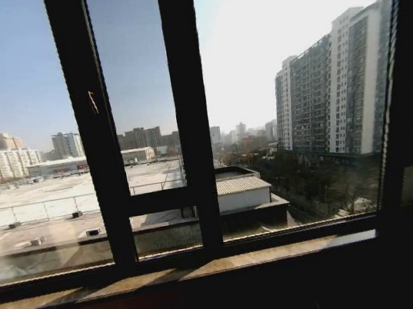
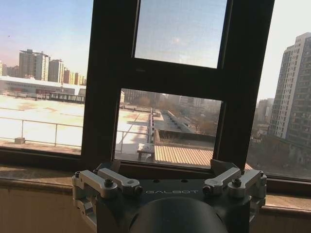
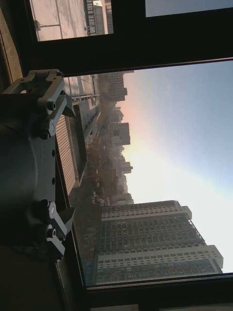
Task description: Open the curtains by pulling them apart, changing their state from closed to fully open.
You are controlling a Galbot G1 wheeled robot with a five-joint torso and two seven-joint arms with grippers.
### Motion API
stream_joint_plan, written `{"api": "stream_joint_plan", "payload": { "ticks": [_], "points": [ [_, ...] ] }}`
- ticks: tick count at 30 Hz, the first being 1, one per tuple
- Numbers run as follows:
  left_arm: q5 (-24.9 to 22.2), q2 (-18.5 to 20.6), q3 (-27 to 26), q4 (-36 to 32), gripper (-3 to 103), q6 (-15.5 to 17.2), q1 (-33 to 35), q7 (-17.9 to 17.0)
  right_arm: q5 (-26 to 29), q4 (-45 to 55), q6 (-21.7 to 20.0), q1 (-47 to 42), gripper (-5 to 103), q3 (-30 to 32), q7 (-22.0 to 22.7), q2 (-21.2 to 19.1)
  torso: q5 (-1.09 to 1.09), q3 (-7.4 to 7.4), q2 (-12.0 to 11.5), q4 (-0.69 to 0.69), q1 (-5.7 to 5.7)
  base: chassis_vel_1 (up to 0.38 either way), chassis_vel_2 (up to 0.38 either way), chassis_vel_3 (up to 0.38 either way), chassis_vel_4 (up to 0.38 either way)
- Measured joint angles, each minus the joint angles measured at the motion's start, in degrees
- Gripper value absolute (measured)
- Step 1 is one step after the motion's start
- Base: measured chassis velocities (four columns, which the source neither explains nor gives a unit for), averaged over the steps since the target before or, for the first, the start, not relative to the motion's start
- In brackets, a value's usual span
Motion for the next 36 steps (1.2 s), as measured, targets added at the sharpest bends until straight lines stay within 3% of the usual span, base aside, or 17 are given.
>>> {"api": "stream_joint_plan", "payload": {
  "ticks": [25,36],
  "points": [
    [-0.43,-0.05,-1.63,0.39,100,-1.43,0.22,1.33,0.07,-0.32,1.46,-0.01,100,0.20,0.91,-0.93,0.01,0.00,-0.01,0.00,0.01,-0.013,-0.173,0.020,0.171],
    [-1.20,0.23,-2.01,1.10,100,-1.51,-0.29,1.30,-0.11,-1.20,2.29,0.70,100,-0.09,1.10,-0.96,-0.02,-0.01,0.00,0.00,-0.01,0.171,-0.162,-0.165,0.158]
  ]
}}
